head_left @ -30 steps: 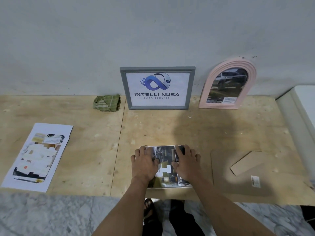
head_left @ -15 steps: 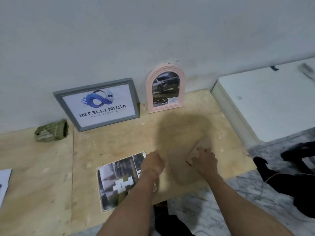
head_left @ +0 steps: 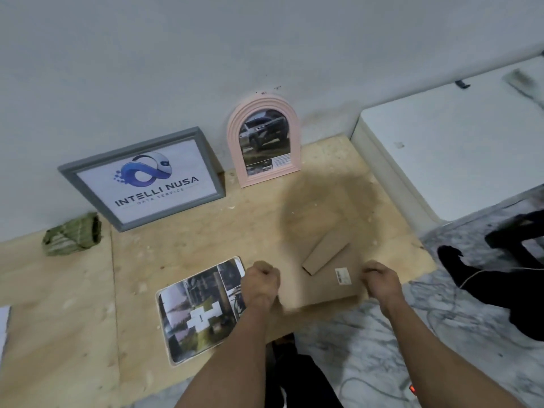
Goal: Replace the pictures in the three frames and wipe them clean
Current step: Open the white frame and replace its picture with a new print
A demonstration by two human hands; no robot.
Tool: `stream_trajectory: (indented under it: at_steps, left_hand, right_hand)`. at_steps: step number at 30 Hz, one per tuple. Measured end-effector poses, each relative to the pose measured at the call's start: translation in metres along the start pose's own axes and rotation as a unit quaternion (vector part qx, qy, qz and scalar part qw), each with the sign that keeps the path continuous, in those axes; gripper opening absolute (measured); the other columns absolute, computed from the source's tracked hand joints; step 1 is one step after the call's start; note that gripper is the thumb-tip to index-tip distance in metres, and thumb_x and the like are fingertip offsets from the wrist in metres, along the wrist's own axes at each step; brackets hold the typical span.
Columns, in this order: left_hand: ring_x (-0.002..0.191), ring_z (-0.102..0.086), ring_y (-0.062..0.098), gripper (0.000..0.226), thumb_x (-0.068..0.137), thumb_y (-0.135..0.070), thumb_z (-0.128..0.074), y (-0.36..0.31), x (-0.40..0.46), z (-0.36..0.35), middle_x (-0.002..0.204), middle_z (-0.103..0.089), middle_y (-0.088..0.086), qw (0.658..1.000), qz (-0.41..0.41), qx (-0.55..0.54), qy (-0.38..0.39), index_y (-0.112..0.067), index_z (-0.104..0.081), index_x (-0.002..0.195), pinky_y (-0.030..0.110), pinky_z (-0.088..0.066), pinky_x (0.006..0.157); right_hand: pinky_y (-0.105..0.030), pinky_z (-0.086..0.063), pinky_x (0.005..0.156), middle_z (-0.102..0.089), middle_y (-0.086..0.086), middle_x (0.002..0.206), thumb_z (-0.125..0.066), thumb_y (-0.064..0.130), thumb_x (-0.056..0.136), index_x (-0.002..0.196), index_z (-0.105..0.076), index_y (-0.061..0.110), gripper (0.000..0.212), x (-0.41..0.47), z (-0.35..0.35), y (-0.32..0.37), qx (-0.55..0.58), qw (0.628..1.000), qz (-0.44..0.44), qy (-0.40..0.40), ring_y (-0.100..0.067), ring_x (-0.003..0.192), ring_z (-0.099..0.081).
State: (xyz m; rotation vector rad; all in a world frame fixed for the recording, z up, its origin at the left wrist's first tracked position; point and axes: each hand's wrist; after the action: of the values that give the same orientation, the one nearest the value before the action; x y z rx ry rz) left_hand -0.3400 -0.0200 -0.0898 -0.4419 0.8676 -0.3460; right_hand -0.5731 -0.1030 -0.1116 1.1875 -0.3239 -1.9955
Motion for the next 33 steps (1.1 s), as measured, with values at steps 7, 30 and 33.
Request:
stream_trajectory:
  at_steps: [7,30,33]
  left_hand:
    - [0.059,-0.060,0.026,0.018,0.083,-0.002,-0.063,0.090,0.025,0.096,0.065,-0.072,0.010,0.975,0.051,-0.212,-0.036,-0.008,-0.080,0.079,0.034,-0.051,0.060]
    - [0.090,-0.065,0.024,0.015,0.082,-0.006,-0.070,0.192,0.015,0.155,0.090,-0.072,-0.001,0.955,0.106,-0.240,-0.142,-0.020,-0.074,0.085,0.029,-0.049,0.083]
    - [0.093,-0.062,0.023,0.015,0.081,-0.006,-0.071,0.194,0.015,0.151,0.093,-0.070,-0.001,0.953,0.098,-0.255,-0.132,-0.016,-0.073,0.092,0.027,-0.044,0.085]
  right_hand:
    - [-0.030,-0.045,0.063,-0.065,-0.011,0.075,-0.067,-0.004,0.079,0.077,-0.069,0.006,0.010,-0.072,-0.071,0.022,0.104,0.984,0.044,0.135,-0.020,0.067,-0.056]
    - [-0.029,-0.040,0.060,-0.069,-0.003,0.074,-0.060,0.007,0.076,0.065,-0.060,0.028,0.024,-0.130,-0.194,0.008,-0.166,0.965,0.185,0.080,-0.027,0.076,-0.062]
    - [-0.033,-0.048,0.065,-0.070,-0.008,0.074,-0.061,0.011,0.078,0.066,-0.064,0.022,0.016,-0.127,-0.197,0.010,-0.161,0.967,0.176,0.083,-0.030,0.075,-0.063]
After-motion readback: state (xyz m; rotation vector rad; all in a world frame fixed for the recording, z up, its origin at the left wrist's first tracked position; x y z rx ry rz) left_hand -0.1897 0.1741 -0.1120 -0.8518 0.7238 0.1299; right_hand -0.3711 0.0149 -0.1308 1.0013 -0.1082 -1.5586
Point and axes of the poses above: each hand's wrist, its own x-axis towards the middle knuckle, its own z-axis out of the back of the hand, y = z × x
